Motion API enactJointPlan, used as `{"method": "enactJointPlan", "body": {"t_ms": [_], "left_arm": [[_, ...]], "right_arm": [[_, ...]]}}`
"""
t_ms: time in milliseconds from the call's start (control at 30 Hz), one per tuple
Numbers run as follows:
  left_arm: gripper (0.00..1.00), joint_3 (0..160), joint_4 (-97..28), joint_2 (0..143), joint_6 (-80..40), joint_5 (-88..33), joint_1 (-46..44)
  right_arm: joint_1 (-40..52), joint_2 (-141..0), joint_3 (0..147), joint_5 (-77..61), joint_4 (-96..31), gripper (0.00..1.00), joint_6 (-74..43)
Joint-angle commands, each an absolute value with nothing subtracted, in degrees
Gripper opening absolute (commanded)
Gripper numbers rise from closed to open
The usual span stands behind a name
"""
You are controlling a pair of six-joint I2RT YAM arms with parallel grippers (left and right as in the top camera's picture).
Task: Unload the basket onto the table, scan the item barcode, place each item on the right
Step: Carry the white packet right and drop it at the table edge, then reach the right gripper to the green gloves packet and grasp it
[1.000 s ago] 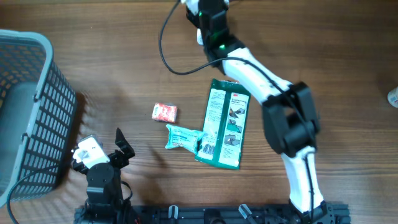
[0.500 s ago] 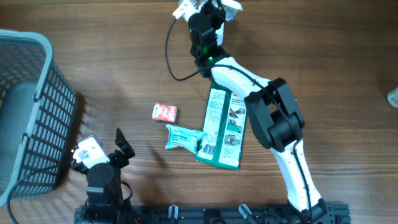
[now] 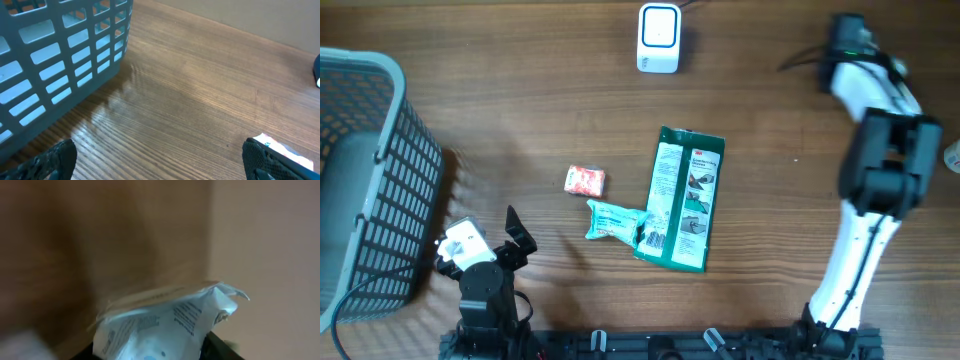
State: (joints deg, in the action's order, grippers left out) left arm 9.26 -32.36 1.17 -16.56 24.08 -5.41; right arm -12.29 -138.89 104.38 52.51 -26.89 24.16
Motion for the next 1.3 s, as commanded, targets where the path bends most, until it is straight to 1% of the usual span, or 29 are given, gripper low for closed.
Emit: {"method": "enactJointPlan", "body": {"t_ms": [0,33,67,100,133,200,267,300,400,467,533,600,700,800,900,1000,1133,1267], "left_arm": [[1.0,8.84,-32.16,0.91,-15.4,23.57,-5.63],[1.0,8.84,-32.16,0.91,-15.4,23.57,-5.63],[1.0,8.84,-32.16,0.91,-15.4,23.57,-5.63],[1.0,8.84,-32.16,0.91,-15.4,23.57,-5.63],[1.0,8.84,-32.16,0.91,-15.4,23.57,-5.63],[1.0,8.84,-32.16,0.91,-15.4,23.57,-5.63],[1.0,8.84,-32.16,0.91,-15.4,23.57,-5.63],[1.0,8.84,-32.16,0.91,-15.4,23.57,-5.63],[1.0,8.84,-32.16,0.91,-15.4,23.57,-5.63],[1.0,8.84,-32.16,0.91,-15.4,23.57,-5.63],[1.0,8.84,-32.16,0.91,-15.4,23.57,-5.63],[1.0,8.84,-32.16,0.91,-15.4,23.57,-5.63],[1.0,8.84,-32.16,0.91,-15.4,23.57,-5.63],[1.0,8.84,-32.16,0.91,-15.4,23.57,-5.63],[1.0,8.84,-32.16,0.91,-15.4,23.57,-5.63],[1.0,8.84,-32.16,0.91,-15.4,23.57,-5.63],[1.0,8.84,-32.16,0.91,-15.4,23.57,-5.63],[1.0,8.84,-32.16,0.91,-15.4,23.57,-5.63]], "right_arm": [[-17.5,-138.23,104.55,40.82,-29.12,0.45,10.39],[-18.52,-138.23,104.55,40.4,-29.26,0.47,10.31],[-19.94,-138.23,104.55,40.38,-29.23,0.53,10.28],[-21.1,-138.17,104.57,40.38,-28.82,0.88,10.28],[-21.71,-137.75,104.71,40.4,-28.21,1.0,9.98],[-21.78,-135.74,106.15,38.57,-28.51,1.0,6.94],[-20.93,-132.53,108.47,29.17,-31.05,1.0,3.7],[-19.99,-129.84,110.45,19.4,-33.8,1.0,0.3],[-17.89,-124.88,112.99,-3.36,-39.44,1.0,-8.56],[-15.33,-121.16,112.99,-23.99,-43.09,1.0,-12.14],[-12.4,-119.42,112.97,-34.0,-47.57,1.0,-14.09],[-8.1,-119.02,112.97,-34.41,-53.98,1.0,-16.21],[-0.21,-119.26,110.19,-24.69,-62.0,1.0,-20.99],[6.26,-119.48,105.78,-18.52,-66.48,1.0,-23.66],[12.23,-119.48,99.0,-17.78,-64.88,1.0,-25.96],[15.99,-119.52,91.96,-17.78,-61.01,1.0,-28.21],[18.85,-119.5,83.72,-17.78,-56.12,1.0,-28.95],[20.97,-119.57,79.02,-15.92,-53.34,1.0,-28.88]]}}
